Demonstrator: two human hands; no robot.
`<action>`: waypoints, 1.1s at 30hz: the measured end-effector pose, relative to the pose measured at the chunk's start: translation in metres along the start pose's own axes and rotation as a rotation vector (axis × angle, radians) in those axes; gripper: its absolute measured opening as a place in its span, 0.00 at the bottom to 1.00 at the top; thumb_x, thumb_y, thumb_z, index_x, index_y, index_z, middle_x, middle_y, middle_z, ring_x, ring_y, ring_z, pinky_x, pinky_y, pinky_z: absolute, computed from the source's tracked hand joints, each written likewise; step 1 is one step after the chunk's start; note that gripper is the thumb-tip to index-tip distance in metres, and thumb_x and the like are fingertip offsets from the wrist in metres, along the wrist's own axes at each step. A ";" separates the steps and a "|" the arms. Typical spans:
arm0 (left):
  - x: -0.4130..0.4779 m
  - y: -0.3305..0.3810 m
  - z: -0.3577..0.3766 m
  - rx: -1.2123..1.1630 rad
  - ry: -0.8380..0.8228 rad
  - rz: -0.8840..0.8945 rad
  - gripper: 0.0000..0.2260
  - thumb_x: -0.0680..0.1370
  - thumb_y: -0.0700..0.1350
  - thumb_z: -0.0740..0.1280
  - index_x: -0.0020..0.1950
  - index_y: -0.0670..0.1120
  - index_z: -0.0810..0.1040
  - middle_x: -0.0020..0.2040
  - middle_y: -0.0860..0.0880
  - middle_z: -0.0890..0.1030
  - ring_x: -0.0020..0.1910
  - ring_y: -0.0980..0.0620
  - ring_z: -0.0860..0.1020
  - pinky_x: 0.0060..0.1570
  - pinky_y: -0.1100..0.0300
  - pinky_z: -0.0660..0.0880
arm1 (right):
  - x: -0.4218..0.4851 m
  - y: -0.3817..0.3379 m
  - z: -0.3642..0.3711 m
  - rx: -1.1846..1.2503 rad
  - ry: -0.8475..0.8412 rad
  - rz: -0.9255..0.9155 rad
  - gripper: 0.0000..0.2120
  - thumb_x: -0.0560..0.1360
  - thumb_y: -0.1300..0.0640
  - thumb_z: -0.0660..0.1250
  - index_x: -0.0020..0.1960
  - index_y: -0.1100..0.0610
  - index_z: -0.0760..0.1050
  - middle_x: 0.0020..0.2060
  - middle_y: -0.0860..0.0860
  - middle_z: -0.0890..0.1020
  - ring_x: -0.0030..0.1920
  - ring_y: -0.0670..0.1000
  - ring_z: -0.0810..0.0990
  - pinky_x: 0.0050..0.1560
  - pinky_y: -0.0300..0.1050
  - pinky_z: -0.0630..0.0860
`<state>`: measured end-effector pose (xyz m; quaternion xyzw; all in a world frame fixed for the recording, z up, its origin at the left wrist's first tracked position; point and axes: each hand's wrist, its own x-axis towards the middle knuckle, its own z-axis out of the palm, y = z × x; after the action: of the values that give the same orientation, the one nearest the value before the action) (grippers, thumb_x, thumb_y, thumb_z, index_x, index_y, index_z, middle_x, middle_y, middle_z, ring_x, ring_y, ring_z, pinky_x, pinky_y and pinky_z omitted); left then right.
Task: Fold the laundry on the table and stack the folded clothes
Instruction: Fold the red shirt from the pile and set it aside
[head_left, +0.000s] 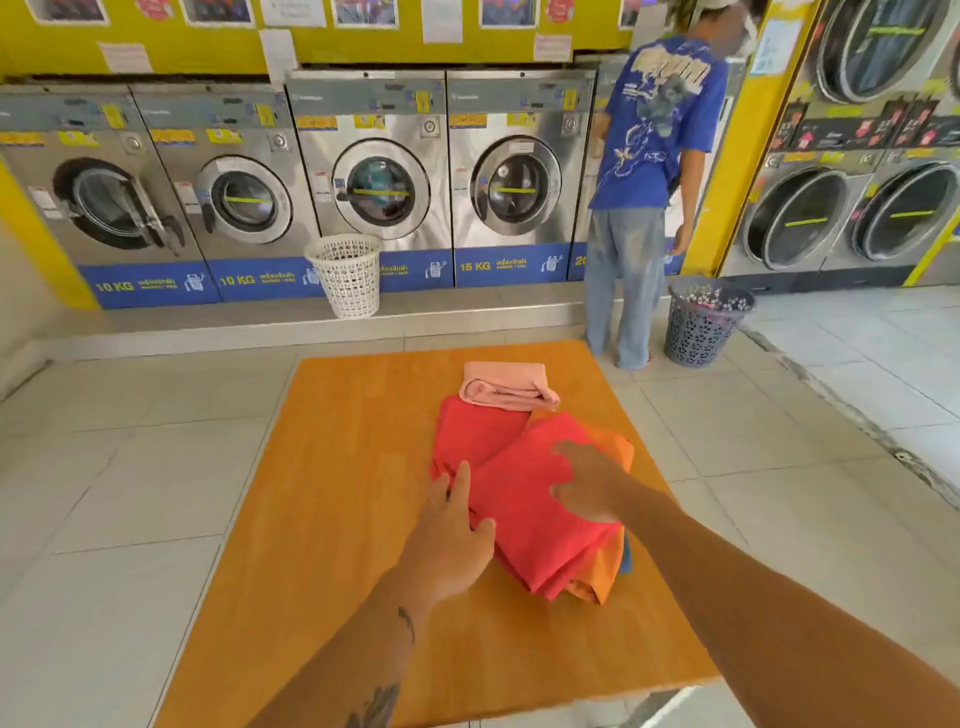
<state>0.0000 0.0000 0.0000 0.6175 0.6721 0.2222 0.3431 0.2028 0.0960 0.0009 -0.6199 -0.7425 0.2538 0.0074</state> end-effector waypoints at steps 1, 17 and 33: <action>0.005 -0.002 0.002 0.040 -0.036 -0.002 0.33 0.81 0.53 0.59 0.81 0.56 0.43 0.81 0.51 0.44 0.80 0.51 0.47 0.74 0.54 0.54 | 0.005 0.000 0.005 -0.019 0.021 0.015 0.34 0.75 0.49 0.63 0.79 0.52 0.56 0.77 0.55 0.61 0.76 0.59 0.59 0.74 0.54 0.60; 0.110 -0.024 0.011 0.347 -0.302 0.157 0.31 0.80 0.58 0.55 0.80 0.51 0.48 0.76 0.48 0.63 0.73 0.45 0.63 0.72 0.44 0.59 | 0.045 0.005 0.023 -0.150 0.057 0.308 0.29 0.80 0.44 0.49 0.79 0.43 0.46 0.79 0.52 0.54 0.77 0.59 0.53 0.73 0.63 0.57; 0.102 -0.012 0.019 0.047 -0.225 0.059 0.34 0.75 0.47 0.69 0.77 0.55 0.56 0.70 0.49 0.70 0.68 0.46 0.71 0.66 0.53 0.69 | 0.063 0.021 -0.004 0.082 -0.027 0.350 0.40 0.67 0.42 0.66 0.76 0.40 0.53 0.71 0.56 0.65 0.70 0.61 0.66 0.68 0.63 0.67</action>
<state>0.0058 0.0963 -0.0401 0.6657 0.6160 0.1459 0.3951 0.2088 0.1578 -0.0228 -0.7355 -0.6122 0.2896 -0.0216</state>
